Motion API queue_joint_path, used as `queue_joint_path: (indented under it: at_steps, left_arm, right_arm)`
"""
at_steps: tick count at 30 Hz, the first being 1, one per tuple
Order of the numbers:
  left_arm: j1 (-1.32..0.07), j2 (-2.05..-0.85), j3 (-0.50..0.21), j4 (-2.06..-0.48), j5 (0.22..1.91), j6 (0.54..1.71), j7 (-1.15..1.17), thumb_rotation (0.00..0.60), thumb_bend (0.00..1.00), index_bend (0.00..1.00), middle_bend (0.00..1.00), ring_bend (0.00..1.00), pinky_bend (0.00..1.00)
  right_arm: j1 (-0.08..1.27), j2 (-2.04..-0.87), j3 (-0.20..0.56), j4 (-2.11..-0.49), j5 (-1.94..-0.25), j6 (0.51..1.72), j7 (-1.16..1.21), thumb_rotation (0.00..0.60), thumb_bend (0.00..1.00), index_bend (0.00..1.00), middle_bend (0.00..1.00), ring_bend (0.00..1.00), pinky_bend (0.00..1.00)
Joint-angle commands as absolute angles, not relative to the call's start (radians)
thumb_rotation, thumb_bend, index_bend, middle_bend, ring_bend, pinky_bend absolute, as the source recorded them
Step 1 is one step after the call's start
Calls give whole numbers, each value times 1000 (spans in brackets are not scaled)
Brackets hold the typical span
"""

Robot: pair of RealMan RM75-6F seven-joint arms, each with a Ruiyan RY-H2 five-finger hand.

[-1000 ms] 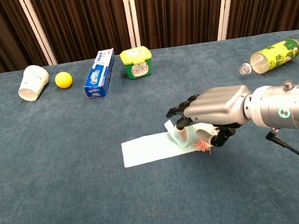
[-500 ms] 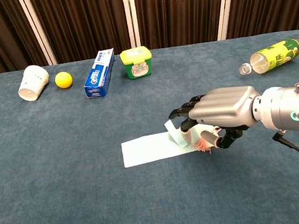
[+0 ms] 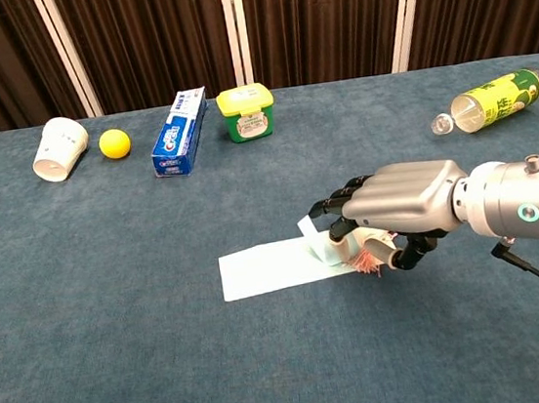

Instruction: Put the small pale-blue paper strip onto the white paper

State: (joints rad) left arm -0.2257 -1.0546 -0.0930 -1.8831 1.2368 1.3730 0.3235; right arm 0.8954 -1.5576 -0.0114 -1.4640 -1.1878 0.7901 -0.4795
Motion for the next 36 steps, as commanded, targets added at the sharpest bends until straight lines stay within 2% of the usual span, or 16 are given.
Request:
queue_joint_path:
  at_steps: [1,17,36]
  left_arm:
    - [-226,-1055,-93,-1883,1237,1372,324,600,0,0,0,0,0]
    - [-226,-1055,-93,-1884,1239,1371,325,600,0,0,0,0,0]
    - [-226,-1053,-94,-1885,1237,1368,323,600,0,0,0,0,0]
  right_arm:
    - [894,-1561,-11,-1464,-1191,789,-485,600,701,382,0,0,0]
    - [897,-1555,26,-1486,-1202,803,-496,600,700,382,0,0,0]
    - [890,-1586,7,-1451,-1182,775,-524,600,700,393,0,0,0]
